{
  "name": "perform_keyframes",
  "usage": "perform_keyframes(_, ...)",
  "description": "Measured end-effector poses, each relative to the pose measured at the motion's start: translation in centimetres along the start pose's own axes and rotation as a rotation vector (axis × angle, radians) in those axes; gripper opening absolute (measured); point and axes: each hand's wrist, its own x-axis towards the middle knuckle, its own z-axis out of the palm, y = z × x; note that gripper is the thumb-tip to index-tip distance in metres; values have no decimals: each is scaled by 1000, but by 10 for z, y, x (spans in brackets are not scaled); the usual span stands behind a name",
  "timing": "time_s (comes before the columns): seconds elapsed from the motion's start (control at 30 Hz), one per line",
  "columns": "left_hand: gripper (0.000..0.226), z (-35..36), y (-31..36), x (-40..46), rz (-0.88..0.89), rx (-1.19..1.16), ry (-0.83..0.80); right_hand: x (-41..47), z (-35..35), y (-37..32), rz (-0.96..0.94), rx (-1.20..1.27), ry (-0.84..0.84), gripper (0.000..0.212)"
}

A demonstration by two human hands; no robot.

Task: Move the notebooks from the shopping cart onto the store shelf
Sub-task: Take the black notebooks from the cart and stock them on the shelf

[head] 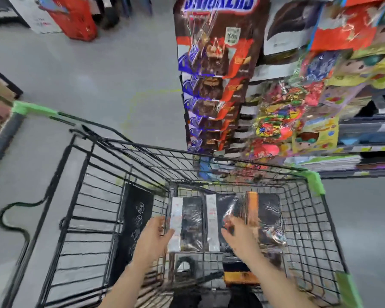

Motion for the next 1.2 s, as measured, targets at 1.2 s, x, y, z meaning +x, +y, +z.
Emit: perform_keyframes(1.2,30,151,-59,126,-287,-358,-34,125,118,109,412,-217,165,55)
